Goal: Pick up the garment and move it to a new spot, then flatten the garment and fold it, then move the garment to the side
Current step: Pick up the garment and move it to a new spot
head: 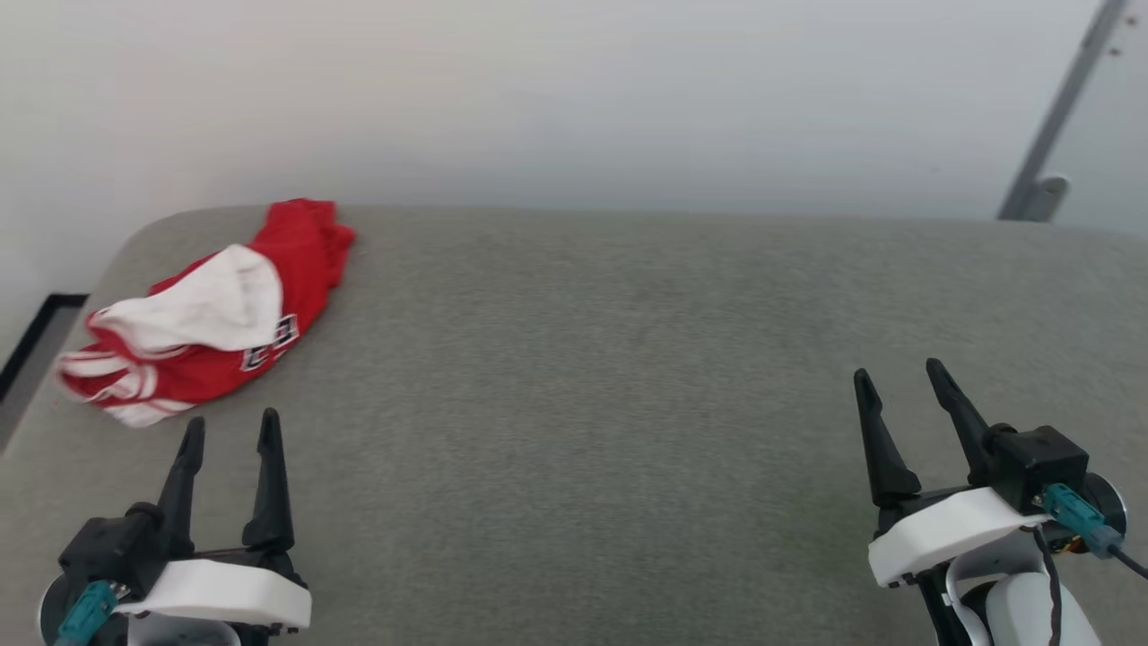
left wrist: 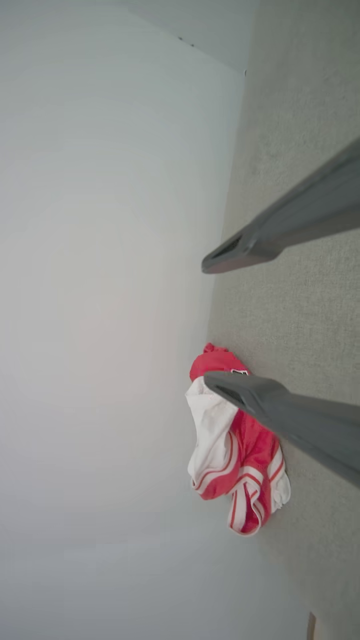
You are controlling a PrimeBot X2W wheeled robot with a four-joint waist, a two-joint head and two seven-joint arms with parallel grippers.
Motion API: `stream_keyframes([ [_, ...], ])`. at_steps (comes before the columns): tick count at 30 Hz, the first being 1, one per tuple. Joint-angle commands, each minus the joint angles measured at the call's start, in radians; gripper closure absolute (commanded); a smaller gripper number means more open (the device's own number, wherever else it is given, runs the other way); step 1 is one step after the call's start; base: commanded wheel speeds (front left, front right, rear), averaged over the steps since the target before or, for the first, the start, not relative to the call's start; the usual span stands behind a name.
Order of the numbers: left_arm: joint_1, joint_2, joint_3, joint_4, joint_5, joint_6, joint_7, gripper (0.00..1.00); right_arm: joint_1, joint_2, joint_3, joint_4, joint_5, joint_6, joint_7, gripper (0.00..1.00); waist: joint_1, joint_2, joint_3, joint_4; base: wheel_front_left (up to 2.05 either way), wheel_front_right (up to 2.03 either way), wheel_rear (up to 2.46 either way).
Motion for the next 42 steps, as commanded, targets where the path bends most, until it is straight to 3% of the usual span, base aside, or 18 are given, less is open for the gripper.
stream_keyframes([
  [1, -0.006, 0.003, 0.003, 0.002, -0.003, 0.005, -0.006, 0.00, -0.009, 0.002, 0.001, 0.002, 0.003, 0.000, 0.003, 0.00, 0.0000, -0.0001, -0.008, 0.037, 0.00, 0.00, 0.00],
  [13, 0.032, 0.025, 0.062, -0.005, -0.006, 0.039, -0.006, 0.00, -0.018, 0.010, 0.055, 0.030, 0.015, 0.000, 0.003, 0.00, 0.0000, -0.0001, -0.037, 0.231, 0.00, 0.00, 0.00],
  [25, 0.046, 0.033, 0.062, -0.020, -0.015, 0.048, 0.004, 0.00, -0.031, 0.013, 0.096, 0.049, 0.031, 0.000, -0.003, 0.00, 0.0000, -0.0001, -0.041, 0.365, 0.00, 0.00, 0.00],
  [34, 0.014, 0.025, 0.038, -0.011, -0.027, 0.047, 0.014, 0.00, -0.035, 0.005, 0.092, 0.052, 0.035, 0.000, -0.001, 0.00, 0.0000, -0.0001, -0.018, 0.403, 0.00, 0.00, 0.00],
  [42, -0.126, 0.037, 0.013, 0.051, -0.057, 0.024, 0.011, 0.00, -0.061, -0.010, 0.071, 0.017, 0.019, 0.000, 0.026, 0.00, 0.0000, -0.0001, 0.051, 0.370, 0.00, 0.00, 0.00],
])
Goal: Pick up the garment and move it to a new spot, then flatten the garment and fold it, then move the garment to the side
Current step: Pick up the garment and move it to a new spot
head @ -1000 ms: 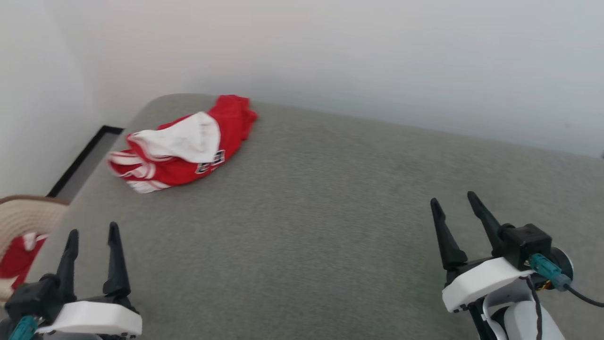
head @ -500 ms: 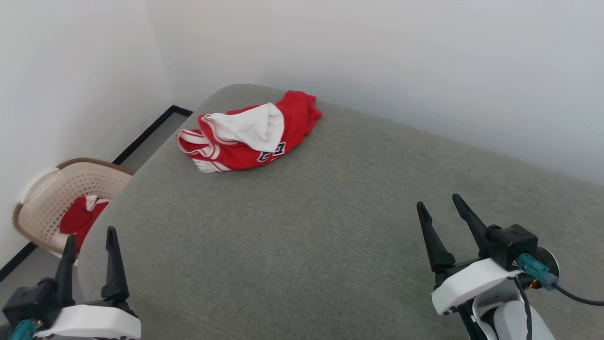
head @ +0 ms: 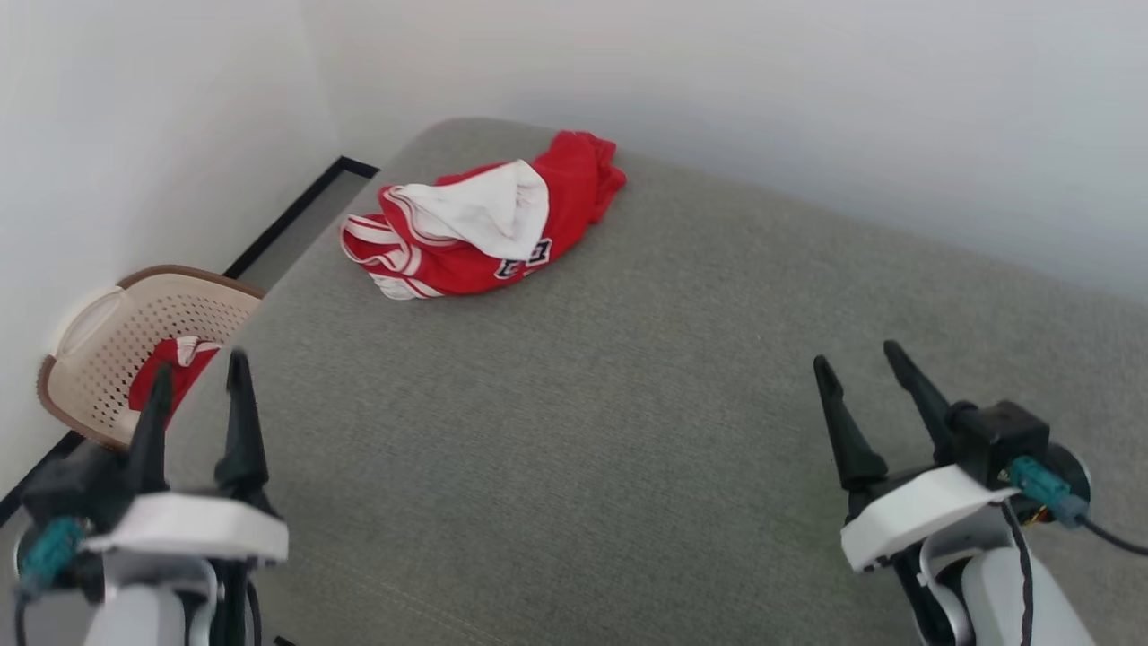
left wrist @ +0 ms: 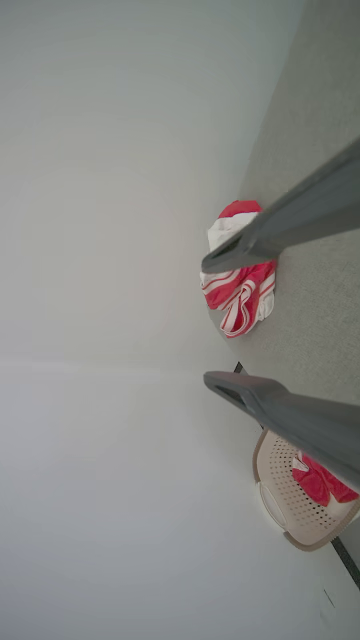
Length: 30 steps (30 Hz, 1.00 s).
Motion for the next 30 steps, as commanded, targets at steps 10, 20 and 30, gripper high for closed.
stream_keyframes([
  [10, -0.284, 0.071, -0.040, 0.184, -0.036, -0.033, -0.016, 0.00, -0.083, -0.050, -0.010, -0.072, -0.020, 0.000, 0.043, 0.00, 0.0000, 0.0000, 0.154, -0.118, 0.00, 0.00, 0.00],
  [20, -0.602, 0.148, -0.095, 0.403, -0.085, -0.040, -0.019, 0.00, -0.187, -0.103, -0.001, -0.177, -0.038, 0.000, 0.094, 0.00, 0.0000, 0.0000, 0.366, -0.231, 0.00, 0.00, 0.00],
  [30, -0.906, 0.226, -0.184, 0.781, -0.179, -0.040, 0.101, 0.00, -0.256, -0.136, 0.005, -0.295, -0.046, 0.000, 0.138, 0.00, 0.0000, 0.0000, 0.537, -0.301, 0.00, 0.00, 0.00],
])
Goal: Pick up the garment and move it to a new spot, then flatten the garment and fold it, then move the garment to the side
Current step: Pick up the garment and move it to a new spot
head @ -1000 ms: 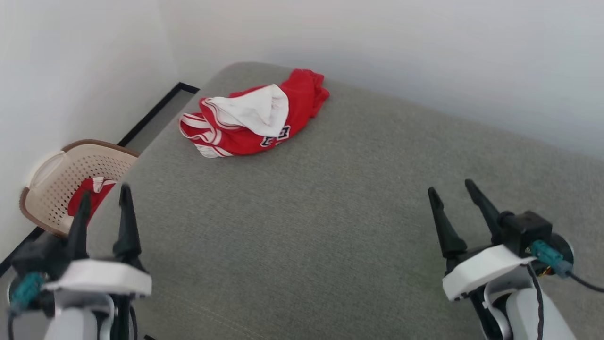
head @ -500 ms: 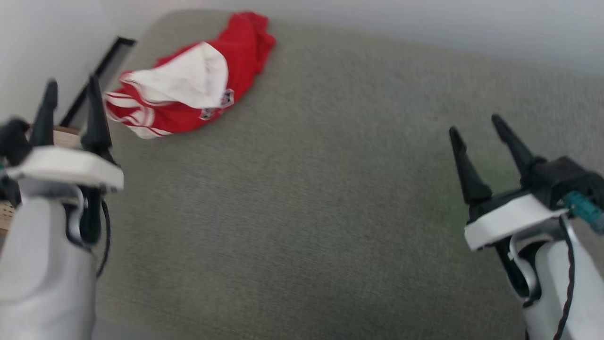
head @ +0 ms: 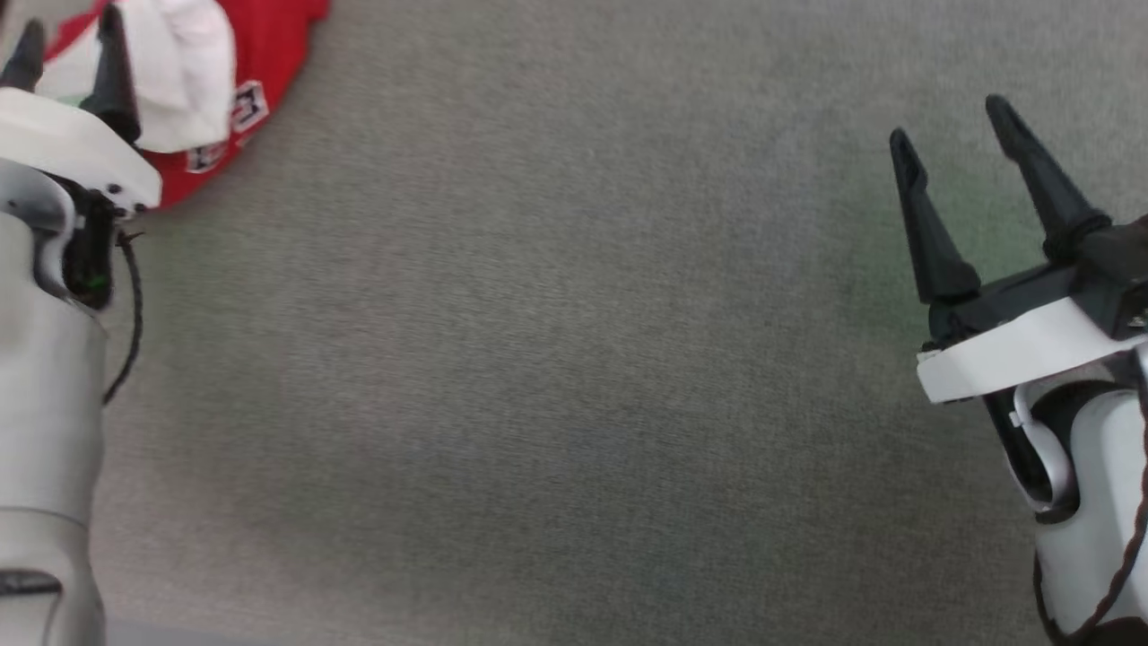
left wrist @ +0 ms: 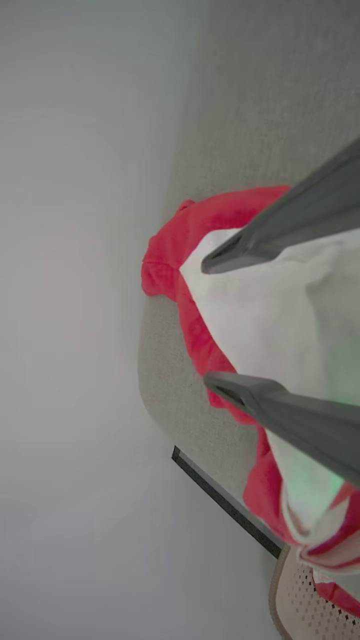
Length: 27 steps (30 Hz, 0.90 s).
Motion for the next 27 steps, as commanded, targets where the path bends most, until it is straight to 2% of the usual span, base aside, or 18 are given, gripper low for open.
stream_keyframes([
  [1, -0.030, 0.011, -0.008, 0.043, -0.002, 0.000, 0.033, 0.00, -0.016, -0.002, 0.001, -0.017, 0.000, 0.000, 0.007, 0.00, 0.0000, 0.0000, 0.054, -0.040, 0.00, 0.00, 0.00],
  [3, -0.091, 0.014, -0.015, 0.142, -0.005, 0.016, 0.113, 0.00, -0.025, -0.008, -0.007, -0.055, -0.001, 0.000, 0.022, 0.00, 0.0000, 0.0000, 0.089, -0.056, 0.00, 0.00, 0.00],
  [9, -0.146, -0.008, -0.014, 0.288, -0.036, 0.026, 0.315, 0.00, -0.010, -0.013, -0.023, -0.126, -0.010, 0.000, 0.054, 0.00, 0.0000, 0.0000, 0.140, -0.076, 0.00, 0.00, 0.00],
  [14, -0.122, -0.057, -0.034, 0.339, -0.052, 0.023, 0.512, 0.00, 0.000, -0.016, -0.036, -0.165, -0.012, 0.000, 0.080, 0.00, 0.0000, 0.0000, 0.161, -0.073, 0.00, 0.00, 0.00],
  [15, -0.122, -0.057, -0.034, 0.339, -0.052, 0.023, 0.512, 0.00, 0.000, -0.016, -0.036, -0.165, -0.012, 0.000, 0.080, 0.00, 0.0000, 0.0000, 0.161, -0.073, 0.00, 0.00, 0.00],
  [19, -0.082, -0.093, -0.045, 0.360, -0.067, 0.027, 0.683, 0.00, 0.000, -0.013, -0.043, -0.187, -0.014, 0.000, 0.094, 0.00, 0.0000, 0.0000, 0.170, -0.069, 0.00, 0.00, 0.00],
  [21, -0.075, -0.103, -0.043, 0.363, -0.078, 0.029, 0.733, 0.00, -0.003, -0.010, -0.043, -0.193, -0.016, 0.000, 0.099, 0.00, 0.0000, 0.0000, 0.175, -0.068, 0.00, 0.00, 0.00],
  [23, -0.079, -0.102, -0.041, 0.364, -0.082, 0.026, 0.728, 1.00, -0.007, -0.008, -0.044, -0.196, -0.019, 0.000, 0.099, 0.00, 0.0000, 0.0000, 0.177, -0.067, 0.00, 0.00, 0.00],
  [27, -0.110, -0.076, -0.046, 0.345, -0.075, 0.017, 0.643, 1.00, -0.001, -0.009, -0.055, -0.187, -0.020, 0.000, 0.091, 0.00, 0.0000, 0.0000, 0.165, -0.056, 0.00, 0.00, 0.00],
])
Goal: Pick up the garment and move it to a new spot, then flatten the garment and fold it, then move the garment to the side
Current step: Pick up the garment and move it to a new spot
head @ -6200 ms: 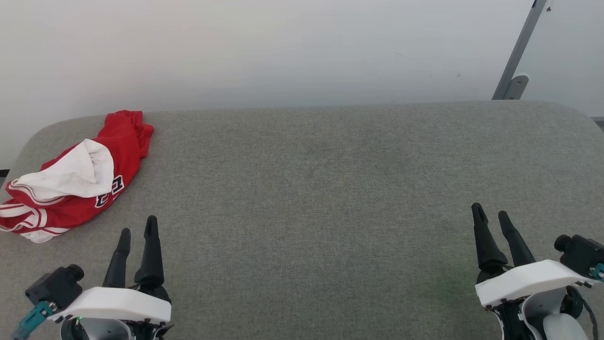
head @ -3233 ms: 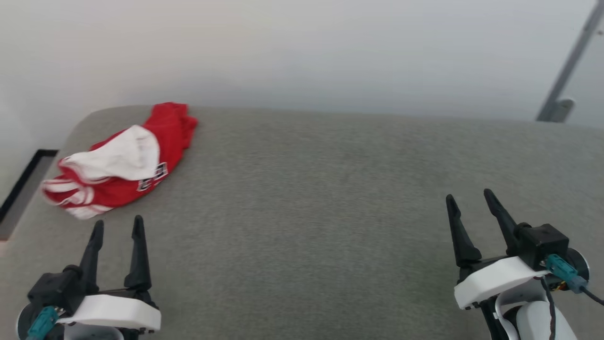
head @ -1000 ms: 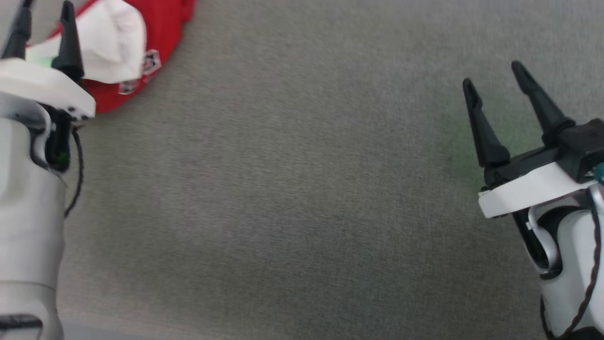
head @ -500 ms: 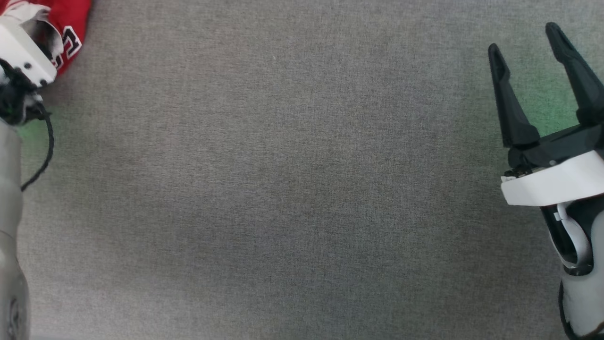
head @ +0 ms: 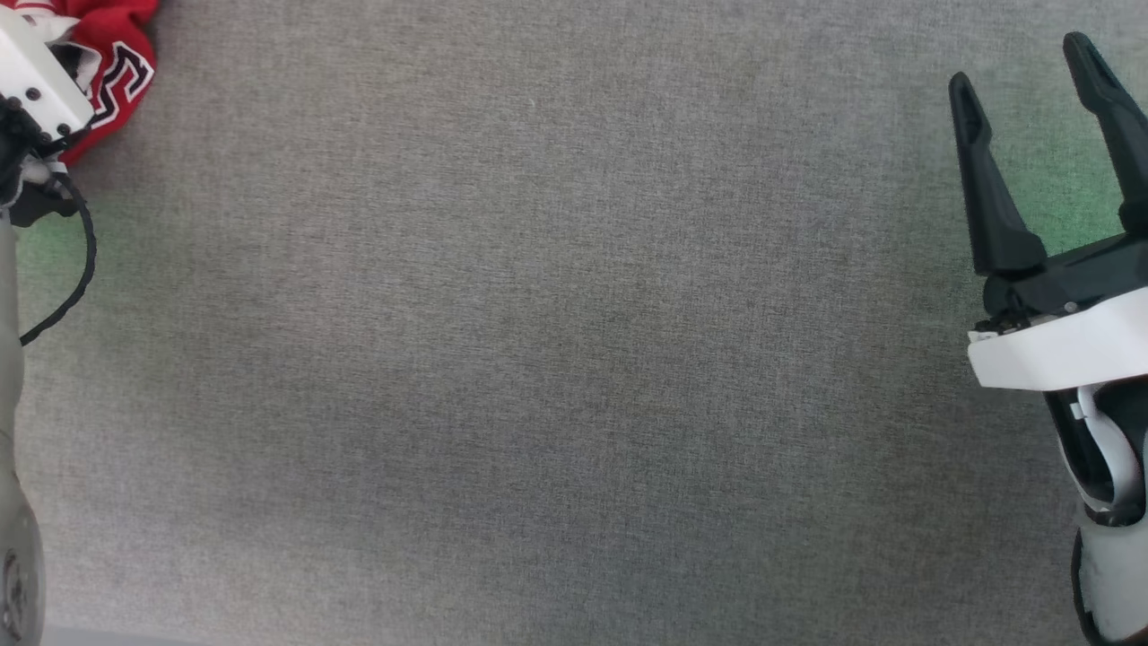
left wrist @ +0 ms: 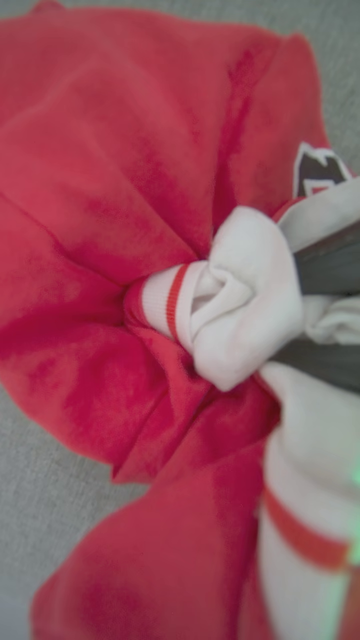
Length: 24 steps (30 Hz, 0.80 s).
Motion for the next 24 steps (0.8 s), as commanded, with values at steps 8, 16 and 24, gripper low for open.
stream_keyframes([
  [8, 0.047, -0.009, -0.051, -0.004, 0.023, -0.023, -0.066, 1.00, 0.028, 0.019, -0.016, 0.059, 0.010, -0.001, -0.048, 0.00, 0.0000, 0.0000, -0.102, 0.035, 0.00, 0.00, 0.00],
  [16, 0.034, 0.039, -0.136, -0.125, 0.049, -0.028, -0.158, 1.00, 0.071, 0.052, -0.040, 0.115, 0.019, -0.001, -0.089, 0.00, 0.0000, 0.0000, -0.238, 0.067, 0.00, 0.00, 0.00],
  [24, 0.056, 0.097, -0.241, -0.306, 0.032, -0.029, -0.183, 1.00, 0.121, 0.087, -0.065, 0.150, 0.025, -0.001, -0.116, 0.00, 0.0000, 0.0000, -0.371, 0.092, 0.00, 0.00, 0.00],
])
